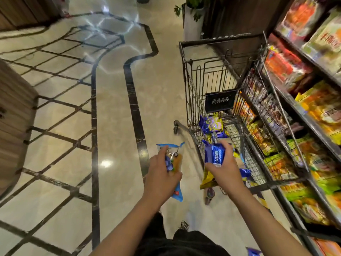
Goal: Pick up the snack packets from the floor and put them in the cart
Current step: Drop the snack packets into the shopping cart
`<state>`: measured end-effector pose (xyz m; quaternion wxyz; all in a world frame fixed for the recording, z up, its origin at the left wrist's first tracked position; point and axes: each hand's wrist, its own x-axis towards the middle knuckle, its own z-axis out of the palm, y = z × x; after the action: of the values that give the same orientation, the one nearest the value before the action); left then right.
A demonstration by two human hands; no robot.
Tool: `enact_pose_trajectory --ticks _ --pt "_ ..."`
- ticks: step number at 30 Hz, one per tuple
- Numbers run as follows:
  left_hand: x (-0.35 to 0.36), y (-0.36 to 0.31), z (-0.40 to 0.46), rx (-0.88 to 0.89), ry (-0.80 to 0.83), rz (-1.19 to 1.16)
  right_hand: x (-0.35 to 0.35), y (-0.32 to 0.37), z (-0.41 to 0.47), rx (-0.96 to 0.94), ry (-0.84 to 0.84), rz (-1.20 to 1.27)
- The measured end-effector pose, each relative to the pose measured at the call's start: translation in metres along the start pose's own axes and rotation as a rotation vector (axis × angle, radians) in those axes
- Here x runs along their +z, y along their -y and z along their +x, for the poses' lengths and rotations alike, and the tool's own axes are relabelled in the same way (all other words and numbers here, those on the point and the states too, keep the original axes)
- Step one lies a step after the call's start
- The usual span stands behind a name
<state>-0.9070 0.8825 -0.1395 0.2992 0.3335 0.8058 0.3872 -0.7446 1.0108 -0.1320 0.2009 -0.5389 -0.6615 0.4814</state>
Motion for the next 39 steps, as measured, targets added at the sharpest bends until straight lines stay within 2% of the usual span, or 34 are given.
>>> enact_pose_trajectory --ticks 9,16,21,25,30,39 --pt "0.011 -0.029 0.149 0.064 0.128 0.015 0.009 0.004 0.097 0.128 -0.152 0.121" --pt "0.013 -0.069 0.271 0.223 0.344 0.069 0.013 0.031 0.171 0.292 -0.446 0.179" --pt "0.034 -0.105 0.334 0.345 0.493 0.084 0.006 0.031 0.203 0.388 -0.579 0.23" --pt "0.064 -0.13 0.361 0.4 0.582 0.092 -0.008 0.022 0.212 0.458 -0.691 0.267" --pt "0.114 -0.143 0.377 0.426 0.638 0.137 -0.032 -0.009 0.227 0.442 -0.798 0.272" --pt "0.216 -0.147 0.387 0.403 0.819 0.315 -0.062 -0.102 0.268 0.633 -0.78 0.396"
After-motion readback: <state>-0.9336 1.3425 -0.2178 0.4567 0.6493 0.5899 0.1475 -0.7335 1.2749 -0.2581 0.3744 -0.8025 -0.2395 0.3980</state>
